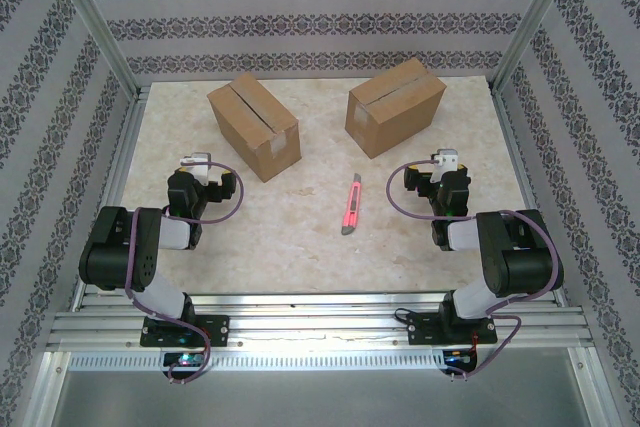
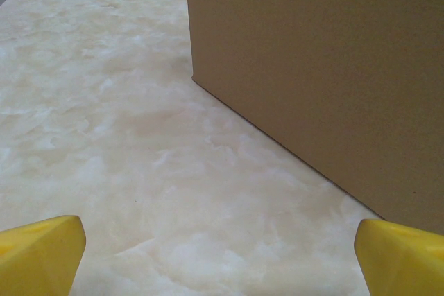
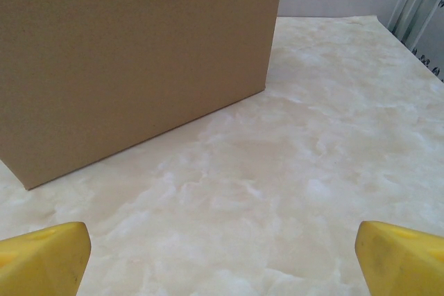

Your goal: Unpack the express box

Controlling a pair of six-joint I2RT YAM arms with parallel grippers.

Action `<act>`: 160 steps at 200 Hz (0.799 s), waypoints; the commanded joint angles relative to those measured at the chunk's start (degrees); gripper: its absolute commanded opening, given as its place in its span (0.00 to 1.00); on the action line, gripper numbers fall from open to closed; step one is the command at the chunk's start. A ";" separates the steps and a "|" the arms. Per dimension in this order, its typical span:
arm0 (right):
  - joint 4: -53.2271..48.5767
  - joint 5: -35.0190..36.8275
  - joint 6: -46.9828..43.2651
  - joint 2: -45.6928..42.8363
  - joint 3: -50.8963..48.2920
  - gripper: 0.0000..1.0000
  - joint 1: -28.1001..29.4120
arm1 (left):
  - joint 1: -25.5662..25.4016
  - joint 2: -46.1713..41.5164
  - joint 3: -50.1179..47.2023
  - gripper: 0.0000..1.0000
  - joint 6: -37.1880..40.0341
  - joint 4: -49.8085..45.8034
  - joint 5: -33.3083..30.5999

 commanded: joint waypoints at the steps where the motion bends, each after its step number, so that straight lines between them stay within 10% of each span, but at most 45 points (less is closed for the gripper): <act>1: 1.32 0.53 -0.59 -0.43 -0.38 0.98 0.64 | 0.61 -0.09 0.74 1.00 0.40 -0.36 0.49; 119: 0.53 0.91 0.35 -0.42 -0.37 0.98 0.09 | 0.59 -0.48 -0.11 1.00 -0.06 1.11 -1.31; 160: 0.53 0.79 0.41 -0.44 -0.37 0.98 0.00 | 0.51 -19.40 -3.40 1.00 -3.91 -8.46 -10.36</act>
